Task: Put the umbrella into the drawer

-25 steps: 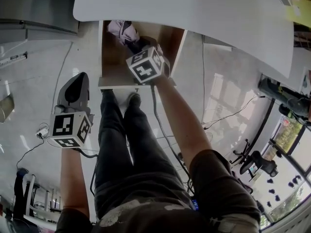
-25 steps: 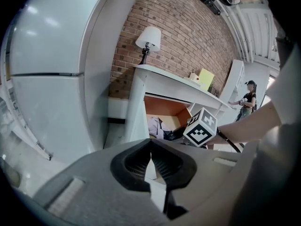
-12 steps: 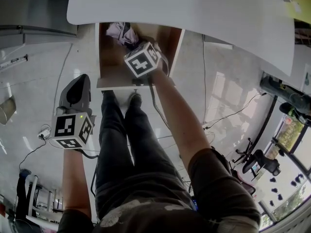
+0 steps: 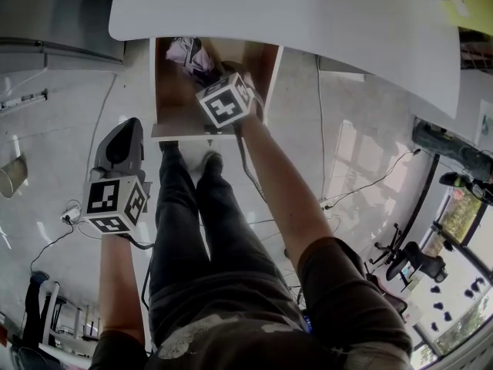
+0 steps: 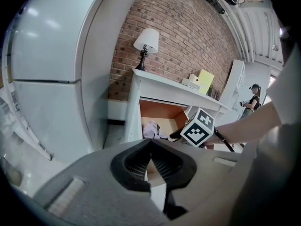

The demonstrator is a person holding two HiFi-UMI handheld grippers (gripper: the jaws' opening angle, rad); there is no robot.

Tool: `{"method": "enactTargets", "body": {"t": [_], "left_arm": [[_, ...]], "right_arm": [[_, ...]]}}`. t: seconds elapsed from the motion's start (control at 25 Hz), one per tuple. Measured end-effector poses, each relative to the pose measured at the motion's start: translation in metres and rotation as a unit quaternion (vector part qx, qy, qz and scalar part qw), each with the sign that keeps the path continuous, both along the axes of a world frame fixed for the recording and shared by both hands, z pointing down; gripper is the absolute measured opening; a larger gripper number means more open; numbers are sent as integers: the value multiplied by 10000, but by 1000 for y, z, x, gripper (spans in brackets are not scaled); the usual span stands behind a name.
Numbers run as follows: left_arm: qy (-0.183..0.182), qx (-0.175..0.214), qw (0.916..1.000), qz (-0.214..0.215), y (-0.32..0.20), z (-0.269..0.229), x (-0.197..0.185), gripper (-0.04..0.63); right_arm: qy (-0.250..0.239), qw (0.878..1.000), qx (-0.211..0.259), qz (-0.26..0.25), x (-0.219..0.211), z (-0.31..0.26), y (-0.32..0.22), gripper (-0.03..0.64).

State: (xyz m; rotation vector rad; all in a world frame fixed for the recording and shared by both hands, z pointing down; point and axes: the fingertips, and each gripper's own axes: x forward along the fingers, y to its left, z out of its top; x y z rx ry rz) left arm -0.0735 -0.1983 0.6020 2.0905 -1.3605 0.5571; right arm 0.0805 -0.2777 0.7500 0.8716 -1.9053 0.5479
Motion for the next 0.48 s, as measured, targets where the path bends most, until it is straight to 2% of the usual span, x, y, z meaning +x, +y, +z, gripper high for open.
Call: {"method": "enactTargets", "body": {"t": [0.2,0.48], "left_arm": [[-17,218,9997,-85,2,-27,1,11],[-98,570,9981,-198,19,-78,17,11]], "right_arm": [[-89,9998,164,-99,4,-36,3,327],[-639,9962,579,-141,11,-123,26,327]]}}
